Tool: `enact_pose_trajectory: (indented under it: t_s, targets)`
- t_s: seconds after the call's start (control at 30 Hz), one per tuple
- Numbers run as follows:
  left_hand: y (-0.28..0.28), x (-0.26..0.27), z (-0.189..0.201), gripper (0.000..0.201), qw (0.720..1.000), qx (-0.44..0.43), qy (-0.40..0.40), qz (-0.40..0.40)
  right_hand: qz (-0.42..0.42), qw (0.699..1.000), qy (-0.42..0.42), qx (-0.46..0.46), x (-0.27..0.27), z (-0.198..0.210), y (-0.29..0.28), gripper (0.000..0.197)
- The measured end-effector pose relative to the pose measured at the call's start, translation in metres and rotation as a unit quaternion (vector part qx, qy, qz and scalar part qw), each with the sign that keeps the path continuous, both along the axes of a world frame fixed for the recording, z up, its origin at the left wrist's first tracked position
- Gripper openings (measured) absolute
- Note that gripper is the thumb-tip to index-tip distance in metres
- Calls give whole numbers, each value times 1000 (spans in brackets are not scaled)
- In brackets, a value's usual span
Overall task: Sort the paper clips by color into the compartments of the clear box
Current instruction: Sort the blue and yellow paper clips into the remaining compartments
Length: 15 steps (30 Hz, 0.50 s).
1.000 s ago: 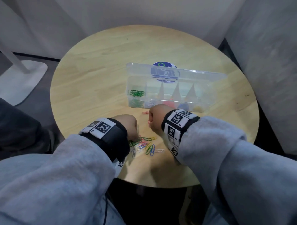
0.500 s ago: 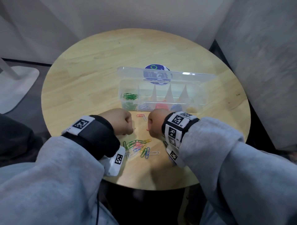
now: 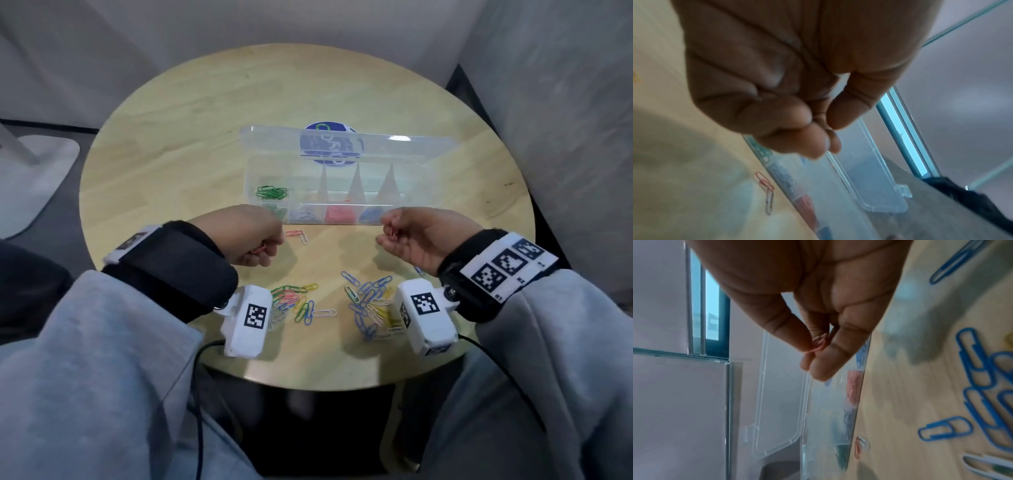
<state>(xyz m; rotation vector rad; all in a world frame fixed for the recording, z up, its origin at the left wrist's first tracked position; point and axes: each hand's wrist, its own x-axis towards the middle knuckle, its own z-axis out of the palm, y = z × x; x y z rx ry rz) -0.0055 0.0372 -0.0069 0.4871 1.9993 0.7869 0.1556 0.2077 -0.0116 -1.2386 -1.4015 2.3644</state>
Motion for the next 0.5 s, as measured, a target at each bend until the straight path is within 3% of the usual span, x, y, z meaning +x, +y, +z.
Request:
enact_pose_trajectory:
  t_s: [0.07, 0.13, 0.23, 0.37, 0.43, 0.5]
  targets:
    - [-2, 5, -3, 14, 986, -48, 114, -110, 22, 1000, -5, 17, -2, -1, 0, 27]
    - [-5, 13, -4, 9, 951, -96, 208, -208, 72, 995, -30, 56, -5, -1, -3, 25]
    - [-4, 27, -7, 12, 929, -130, 239, -252, 153, 970, -95, 165, -9, -3, -8, 25]
    - [-1, 34, -18, 13, 911, -146, 268, -278, 255, 894, -187, 316, -10, -6, -9, 24]
    - [0, 35, -20, 11, 901, -157, 282, -291, 280, 862, -220, 361, -9, -3, -10, 19]
    - [0, 34, -22, 12, 891, -171, 285, -309, 279, 854, -221, 380, -9, -1, -10, 13]
